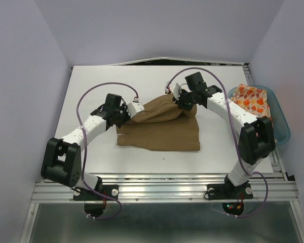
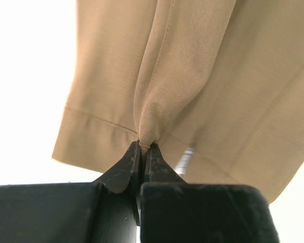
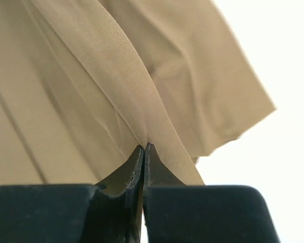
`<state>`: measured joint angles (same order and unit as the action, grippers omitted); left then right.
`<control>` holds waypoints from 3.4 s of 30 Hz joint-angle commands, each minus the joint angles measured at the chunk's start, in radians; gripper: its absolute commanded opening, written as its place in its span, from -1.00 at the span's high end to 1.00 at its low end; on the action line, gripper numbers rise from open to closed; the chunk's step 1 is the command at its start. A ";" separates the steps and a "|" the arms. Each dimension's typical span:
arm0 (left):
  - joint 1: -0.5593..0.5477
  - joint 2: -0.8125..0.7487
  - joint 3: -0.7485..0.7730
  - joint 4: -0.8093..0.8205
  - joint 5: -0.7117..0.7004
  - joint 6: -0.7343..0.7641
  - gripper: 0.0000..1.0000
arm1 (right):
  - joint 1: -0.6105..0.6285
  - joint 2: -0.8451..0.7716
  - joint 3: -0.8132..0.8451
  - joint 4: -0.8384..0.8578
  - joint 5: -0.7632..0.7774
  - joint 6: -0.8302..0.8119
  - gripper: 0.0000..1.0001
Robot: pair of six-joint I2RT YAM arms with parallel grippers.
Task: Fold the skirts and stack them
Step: Fold the skirt
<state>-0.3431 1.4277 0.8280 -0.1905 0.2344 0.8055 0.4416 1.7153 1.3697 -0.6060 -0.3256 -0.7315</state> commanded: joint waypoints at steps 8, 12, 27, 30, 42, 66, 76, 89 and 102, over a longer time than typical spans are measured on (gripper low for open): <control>0.035 -0.162 0.224 -0.219 0.035 0.014 1.00 | -0.012 -0.081 0.263 -0.191 0.010 0.023 0.99; 0.030 -0.280 0.151 -0.276 0.048 0.057 1.00 | -0.012 -0.190 0.155 -0.221 -0.015 0.021 0.99; -0.123 -0.279 -0.268 -0.185 -0.015 0.126 1.00 | 0.103 -0.272 -0.463 0.001 -0.067 0.063 0.99; -0.126 -0.244 -0.264 -0.191 -0.021 0.124 0.95 | 0.126 -0.255 -0.506 0.040 -0.066 0.084 0.99; -0.137 -0.044 -0.149 -0.175 -0.041 -0.001 0.61 | 0.099 0.053 -0.388 0.212 0.154 0.169 0.99; -0.243 -0.225 0.167 -0.312 0.066 -0.343 -0.97 | -0.073 0.112 0.235 0.207 0.355 0.167 -0.72; -0.238 -0.147 0.197 -0.287 -0.032 -0.391 -0.86 | -0.083 -0.040 0.042 0.032 0.031 0.677 -0.43; -0.232 0.011 0.192 -0.201 -0.112 -0.456 -0.29 | -0.135 0.173 -0.054 0.248 0.049 0.980 -0.18; -0.234 0.076 0.128 -0.211 -0.109 -0.384 -0.02 | -0.173 0.375 0.051 0.284 -0.023 1.055 -0.01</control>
<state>-0.5808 1.5002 0.9695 -0.4046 0.1307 0.3996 0.2741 2.0075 1.3678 -0.3538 -0.3256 0.3099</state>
